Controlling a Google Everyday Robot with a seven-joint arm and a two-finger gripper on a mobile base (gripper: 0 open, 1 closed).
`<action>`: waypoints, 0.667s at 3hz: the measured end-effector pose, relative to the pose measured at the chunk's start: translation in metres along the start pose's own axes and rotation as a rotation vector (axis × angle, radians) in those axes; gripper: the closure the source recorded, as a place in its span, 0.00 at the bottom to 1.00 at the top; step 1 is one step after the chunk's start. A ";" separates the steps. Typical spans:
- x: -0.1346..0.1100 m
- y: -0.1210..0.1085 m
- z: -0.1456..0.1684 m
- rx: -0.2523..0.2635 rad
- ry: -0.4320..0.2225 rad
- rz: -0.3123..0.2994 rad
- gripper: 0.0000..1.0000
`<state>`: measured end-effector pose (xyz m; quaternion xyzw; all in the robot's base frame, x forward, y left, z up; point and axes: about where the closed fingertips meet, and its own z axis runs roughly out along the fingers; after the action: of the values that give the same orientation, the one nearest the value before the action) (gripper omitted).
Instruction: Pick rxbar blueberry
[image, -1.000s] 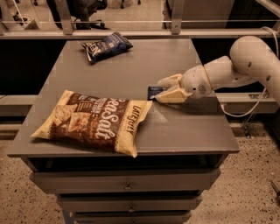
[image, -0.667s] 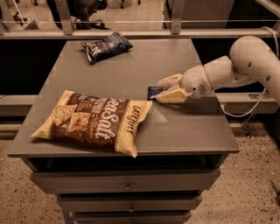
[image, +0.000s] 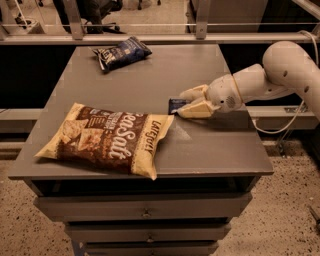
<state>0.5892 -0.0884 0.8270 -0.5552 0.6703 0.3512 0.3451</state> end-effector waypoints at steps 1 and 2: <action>0.000 0.000 0.000 0.000 0.000 0.000 0.15; 0.000 0.000 0.000 0.000 0.000 0.000 0.00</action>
Offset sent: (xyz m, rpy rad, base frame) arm -0.0146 -0.0168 0.0357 0.0192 -0.0743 -0.0132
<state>0.5891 -0.0884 0.8272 -0.5552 0.6702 0.3512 0.3452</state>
